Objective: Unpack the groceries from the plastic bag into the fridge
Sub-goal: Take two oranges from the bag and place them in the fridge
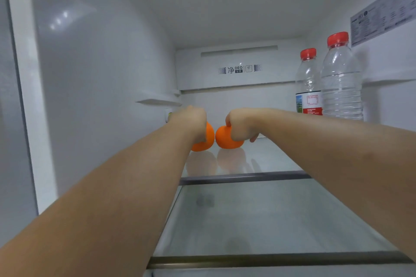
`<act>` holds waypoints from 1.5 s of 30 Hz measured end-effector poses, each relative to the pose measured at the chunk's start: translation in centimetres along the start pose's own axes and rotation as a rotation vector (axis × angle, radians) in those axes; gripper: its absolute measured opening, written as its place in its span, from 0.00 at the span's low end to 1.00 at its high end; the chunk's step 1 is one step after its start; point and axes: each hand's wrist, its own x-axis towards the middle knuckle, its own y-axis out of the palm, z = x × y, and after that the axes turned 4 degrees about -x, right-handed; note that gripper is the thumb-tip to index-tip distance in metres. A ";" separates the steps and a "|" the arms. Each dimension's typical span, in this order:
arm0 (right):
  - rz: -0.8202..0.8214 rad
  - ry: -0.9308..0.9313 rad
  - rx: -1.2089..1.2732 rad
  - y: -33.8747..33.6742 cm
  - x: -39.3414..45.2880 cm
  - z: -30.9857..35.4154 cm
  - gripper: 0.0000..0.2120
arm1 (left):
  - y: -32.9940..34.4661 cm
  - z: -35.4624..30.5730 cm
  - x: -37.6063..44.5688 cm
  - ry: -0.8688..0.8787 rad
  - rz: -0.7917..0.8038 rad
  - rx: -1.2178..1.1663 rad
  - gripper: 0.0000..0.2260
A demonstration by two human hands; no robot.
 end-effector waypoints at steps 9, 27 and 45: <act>-0.056 -0.022 -0.084 0.3 -1.1 -0.6 0.16 | 1.0 -0.1 0.3 -0.024 0.126 0.058 0.12; -0.167 -0.019 0.038 1.1 -5.7 -3.2 0.29 | -0.2 -1.2 -6.0 0.090 -0.076 0.060 0.15; -0.452 0.299 -0.124 3.7 -25.7 0.4 0.26 | 0.2 1.4 -22.5 0.489 -0.239 -0.363 0.21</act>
